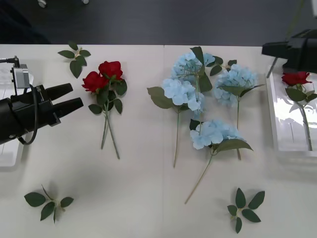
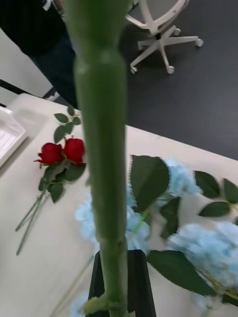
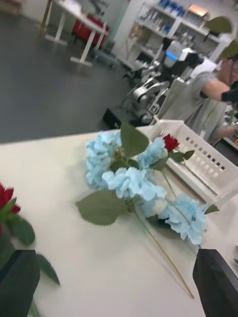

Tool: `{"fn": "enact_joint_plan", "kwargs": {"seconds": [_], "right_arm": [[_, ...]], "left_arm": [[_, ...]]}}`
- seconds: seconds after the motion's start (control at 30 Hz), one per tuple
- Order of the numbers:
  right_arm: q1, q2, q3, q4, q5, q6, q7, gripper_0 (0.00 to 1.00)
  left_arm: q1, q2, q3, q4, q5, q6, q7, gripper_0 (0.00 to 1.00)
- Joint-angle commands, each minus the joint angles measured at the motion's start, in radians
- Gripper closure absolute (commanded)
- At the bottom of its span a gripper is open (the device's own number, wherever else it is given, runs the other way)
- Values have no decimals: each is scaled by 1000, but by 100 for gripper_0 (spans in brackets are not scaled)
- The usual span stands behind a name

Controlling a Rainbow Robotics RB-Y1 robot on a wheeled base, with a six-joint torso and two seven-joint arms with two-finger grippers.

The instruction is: Put the red flowers into the right box and the blue flowers into the left box

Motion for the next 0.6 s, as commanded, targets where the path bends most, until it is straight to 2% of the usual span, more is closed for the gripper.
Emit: {"fn": "enact_joint_plan", "kwargs": {"seconds": [0.03, 0.17, 0.33, 0.43, 0.6], "right_arm": [[72, 16, -198, 125, 61, 179, -36, 100], [95, 85, -397, 251, 220, 452, -105, 100], [95, 170, -578, 319, 486, 707, -170, 100], [95, 199, -627, 335, 605, 788, -178, 100], [96, 202, -629, 355, 768, 834, -188, 100]], "left_arm": [[0, 4, 24, -95, -143, -12, 182, 9], [0, 4, 18, -204, -379, -12, 352, 9], [0, 4, -23, -304, -600, -11, 598, 9], [-3, 1, -54, -345, -711, -11, 739, 9], [-18, -30, -88, -384, -875, -9, 947, 9]]}}
